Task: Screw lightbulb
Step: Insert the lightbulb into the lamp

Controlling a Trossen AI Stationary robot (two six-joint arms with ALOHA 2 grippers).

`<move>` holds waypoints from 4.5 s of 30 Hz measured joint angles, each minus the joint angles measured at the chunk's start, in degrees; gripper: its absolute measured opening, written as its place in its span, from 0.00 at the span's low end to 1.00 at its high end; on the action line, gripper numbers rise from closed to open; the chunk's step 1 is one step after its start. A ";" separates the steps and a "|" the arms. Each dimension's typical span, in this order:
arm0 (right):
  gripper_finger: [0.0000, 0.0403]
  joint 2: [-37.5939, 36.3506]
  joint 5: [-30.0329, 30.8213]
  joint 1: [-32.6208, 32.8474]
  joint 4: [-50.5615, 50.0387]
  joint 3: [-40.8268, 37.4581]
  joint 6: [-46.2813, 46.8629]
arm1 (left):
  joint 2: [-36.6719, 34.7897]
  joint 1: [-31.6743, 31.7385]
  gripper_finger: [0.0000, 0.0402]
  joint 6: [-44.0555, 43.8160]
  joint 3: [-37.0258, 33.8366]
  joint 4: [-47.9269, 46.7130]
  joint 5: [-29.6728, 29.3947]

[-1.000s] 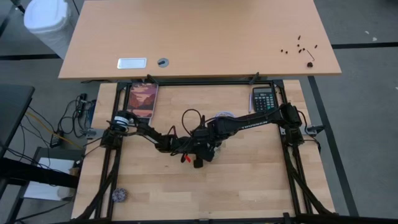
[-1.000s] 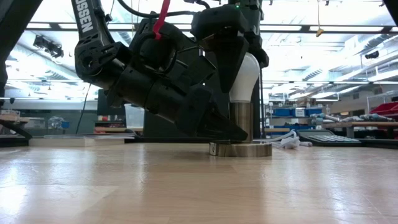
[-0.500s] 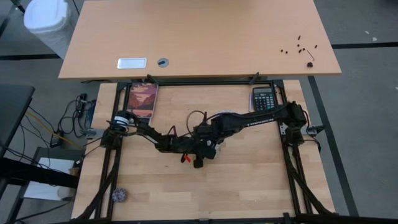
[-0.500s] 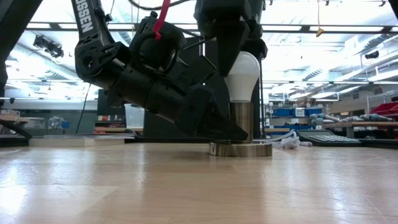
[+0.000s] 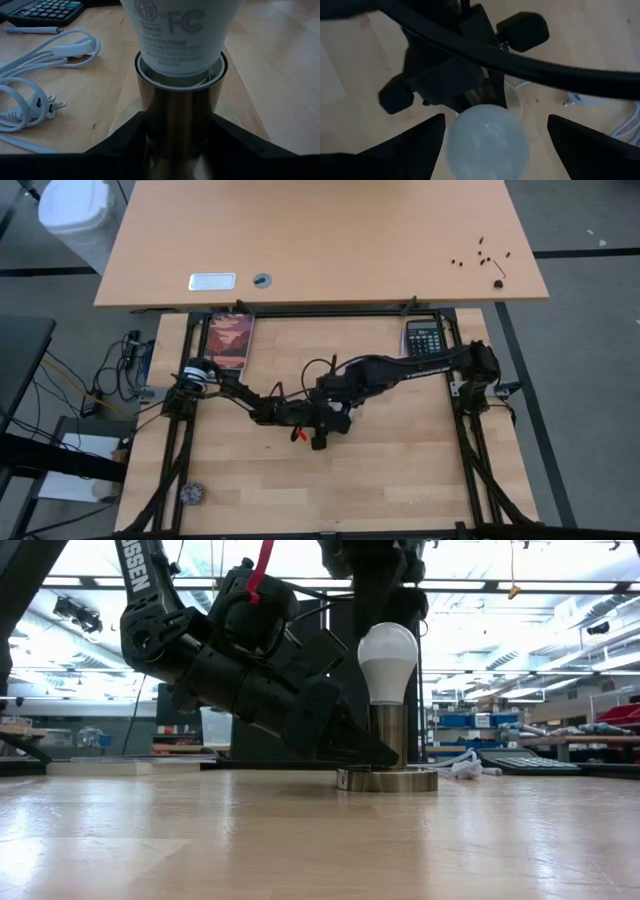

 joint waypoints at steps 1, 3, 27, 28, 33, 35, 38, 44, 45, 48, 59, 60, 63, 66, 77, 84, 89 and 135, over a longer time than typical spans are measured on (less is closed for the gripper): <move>0.90 -0.54 -0.01 -0.08 0.01 0.00 -0.19 | 0.00 0.00 0.48 0.00 0.00 0.00 0.02; 0.90 -1.55 -0.07 -0.26 0.02 0.00 -0.96 | 0.00 0.00 0.48 0.00 0.00 -0.02 0.00; 0.87 0.97 6.25 2.64 -9.64 0.00 -59.61 | 0.00 0.02 0.48 2.01 0.00 0.39 0.02; 0.87 1.63 6.23 2.66 -9.60 0.00 -60.94 | 0.00 0.02 0.48 2.01 0.00 0.37 0.04; 0.87 4.32 6.12 2.61 -9.39 0.00 -67.61 | 0.00 0.02 0.48 2.03 0.00 0.20 0.02; 0.86 5.18 6.16 2.56 -8.53 -0.02 -70.15 | 0.00 0.02 0.48 2.03 0.00 0.16 0.03; 0.86 5.46 6.12 2.60 -6.28 -0.02 -72.03 | 0.00 0.02 0.48 2.05 0.00 0.17 0.04; 0.86 5.42 4.71 2.83 -3.92 -0.02 -73.91 | 0.00 0.02 0.48 2.11 0.00 0.15 0.07; 0.86 5.42 4.23 2.89 -4.05 -0.02 -73.91 | 0.00 0.02 0.48 2.12 0.00 0.19 0.07; 0.86 5.42 2.89 2.97 -3.62 -0.02 -74.70 | 0.00 0.02 0.48 2.21 0.00 0.17 0.04; 0.86 5.40 0.51 2.95 -0.92 -1.39 -76.88 | 0.00 0.02 0.48 2.19 0.00 0.11 0.07; 0.86 5.40 0.48 2.95 -0.60 -1.68 -76.88 | 0.00 0.02 0.48 2.19 0.00 0.11 0.06; 0.86 5.36 0.58 2.95 0.79 -2.97 -77.12 | 0.00 0.02 0.48 2.10 0.00 0.02 0.02; 0.86 5.28 0.68 2.95 1.33 -3.62 -77.19 | 0.00 0.02 0.48 2.08 0.00 -0.01 0.02; 0.69 5.20 1.42 2.95 3.42 -5.03 -76.92 | 0.00 0.00 0.48 1.92 -0.04 -0.04 0.02; 0.63 5.20 1.41 2.95 3.54 -5.01 -73.48 | 0.00 0.00 0.48 1.92 -0.04 -0.08 0.09; 0.68 5.22 -0.41 2.58 4.04 -5.01 -68.64 | 0.00 0.00 0.48 1.78 -0.02 -0.11 0.11; 0.67 5.36 -4.84 -2.19 4.99 -5.03 16.60 | 0.07 0.17 0.48 -1.55 -0.15 0.92 -1.13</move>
